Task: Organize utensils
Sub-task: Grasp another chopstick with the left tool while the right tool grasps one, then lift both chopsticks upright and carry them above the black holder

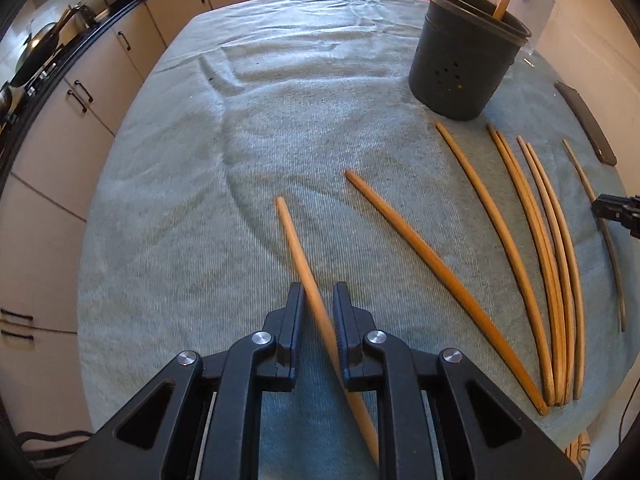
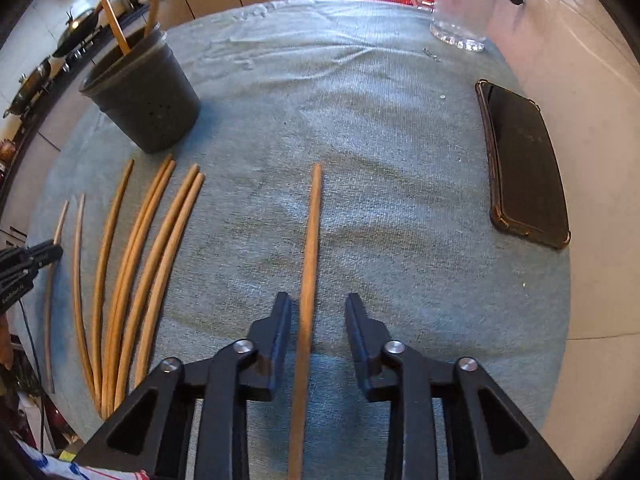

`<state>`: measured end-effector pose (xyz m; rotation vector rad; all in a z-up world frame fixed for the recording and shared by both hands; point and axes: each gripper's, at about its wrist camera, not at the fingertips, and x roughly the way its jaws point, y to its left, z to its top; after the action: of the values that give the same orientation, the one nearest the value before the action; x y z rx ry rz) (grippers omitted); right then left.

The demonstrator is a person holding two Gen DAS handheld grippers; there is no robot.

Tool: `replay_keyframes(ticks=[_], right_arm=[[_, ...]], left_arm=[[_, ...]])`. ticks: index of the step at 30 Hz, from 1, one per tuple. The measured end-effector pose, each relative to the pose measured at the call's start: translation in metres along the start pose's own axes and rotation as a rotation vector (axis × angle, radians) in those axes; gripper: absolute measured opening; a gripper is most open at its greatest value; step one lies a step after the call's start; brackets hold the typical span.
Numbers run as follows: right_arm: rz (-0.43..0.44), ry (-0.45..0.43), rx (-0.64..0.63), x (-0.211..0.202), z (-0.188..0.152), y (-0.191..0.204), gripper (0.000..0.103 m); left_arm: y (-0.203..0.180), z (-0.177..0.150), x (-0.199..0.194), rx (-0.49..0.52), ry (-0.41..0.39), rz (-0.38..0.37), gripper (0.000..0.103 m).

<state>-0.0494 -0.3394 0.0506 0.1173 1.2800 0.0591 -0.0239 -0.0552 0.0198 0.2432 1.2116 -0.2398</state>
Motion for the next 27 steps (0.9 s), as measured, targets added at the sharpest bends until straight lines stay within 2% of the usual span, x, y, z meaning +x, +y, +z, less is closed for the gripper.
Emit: replay_keyframes(ticks=[10, 12, 13, 14, 18, 24, 27], right_arm=[[-0.032, 0.103, -0.023, 0.011, 0.032, 0.009, 0.028], [-0.031, 0.115, -0.02, 0.013, 0.039, 0.01, 0.022], [-0.047, 0.106, -0.032, 0.013, 0.039, 0.012, 0.012], [-0.062, 0.096, -0.046, 0.014, 0.04, 0.014, 0.01], [-0.059, 0.02, -0.041, 0.006, 0.029, 0.02, 0.007], [0.052, -0.153, 0.025, -0.038, 0.007, 0.021, 0.007], [0.068, -0.247, 0.034, -0.068, -0.006, 0.023, 0.007]], left_arm=[[0.005, 0.017, 0.007, 0.029, 0.031, -0.026, 0.014], [0.005, 0.017, 0.007, 0.034, 0.02, -0.033, 0.011], [0.005, 0.015, 0.007, 0.03, 0.006, -0.031, 0.01], [0.006, 0.011, 0.005, 0.027, -0.005, -0.026, 0.006], [0.01, 0.001, -0.013, -0.012, -0.087, -0.016, 0.006], [0.013, -0.014, -0.068, -0.032, -0.269, 0.0, 0.006], [0.012, -0.022, -0.099, -0.043, -0.363, -0.014, 0.006]])
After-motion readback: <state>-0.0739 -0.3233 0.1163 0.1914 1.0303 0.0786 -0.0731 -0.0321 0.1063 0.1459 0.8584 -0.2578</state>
